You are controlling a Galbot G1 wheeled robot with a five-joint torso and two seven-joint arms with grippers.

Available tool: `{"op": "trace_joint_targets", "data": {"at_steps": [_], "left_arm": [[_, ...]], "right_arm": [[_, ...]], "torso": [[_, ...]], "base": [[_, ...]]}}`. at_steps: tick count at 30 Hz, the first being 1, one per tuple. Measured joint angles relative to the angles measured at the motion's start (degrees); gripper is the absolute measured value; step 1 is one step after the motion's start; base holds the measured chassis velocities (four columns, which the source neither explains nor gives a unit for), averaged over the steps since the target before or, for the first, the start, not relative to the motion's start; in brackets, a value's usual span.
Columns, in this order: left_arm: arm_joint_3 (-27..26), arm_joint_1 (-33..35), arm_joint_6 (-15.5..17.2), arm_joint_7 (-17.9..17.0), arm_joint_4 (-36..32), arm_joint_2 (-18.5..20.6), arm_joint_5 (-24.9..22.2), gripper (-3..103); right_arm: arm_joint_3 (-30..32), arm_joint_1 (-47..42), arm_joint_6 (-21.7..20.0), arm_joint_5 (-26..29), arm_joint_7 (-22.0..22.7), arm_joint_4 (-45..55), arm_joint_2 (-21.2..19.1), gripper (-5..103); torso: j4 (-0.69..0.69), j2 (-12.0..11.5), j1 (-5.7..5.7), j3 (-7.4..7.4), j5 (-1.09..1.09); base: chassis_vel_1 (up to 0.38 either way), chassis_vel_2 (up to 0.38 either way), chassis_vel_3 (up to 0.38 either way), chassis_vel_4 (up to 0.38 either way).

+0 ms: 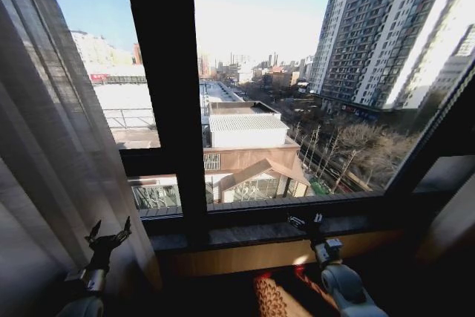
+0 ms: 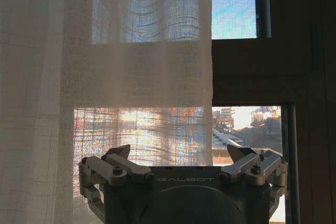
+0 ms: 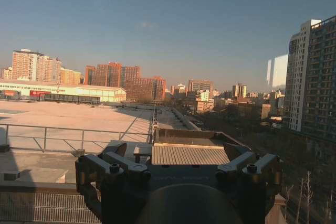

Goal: Open the curtains by pulling them apart, changing their state from closed to fully open.

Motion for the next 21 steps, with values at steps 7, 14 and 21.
{"op": "trace_joint_targets", "data": {"at_steps": [7,14,21], "left_arm": [[0.0,0.0,0.0,0.0,0.0,0.0,0.0,100],[0.0,0.0,0.0,0.0,0.0,0.0,0.0,100],[0.0,0.0,0.0,0.0,0.0,0.0,0.0,100]], "right_arm": [[0.0,0.0,0.0,0.0,0.0,0.0,0.0,100],[0.0,0.0,0.0,0.0,0.0,0.0,0.0,100],[0.0,0.0,0.0,0.0,0.0,0.0,0.0,100]], "torso": [[0.01,0.0,0.0,0.0,-0.03],[0.0,0.0,0.0,0.0,-0.02],[0.0,0.0,0.0,0.0,-0.02]], "base": [[0.0,0.0,0.0,0.0],[0.0,0.0,0.0,0.0],[0.0,0.0,0.0,0.0]]}}
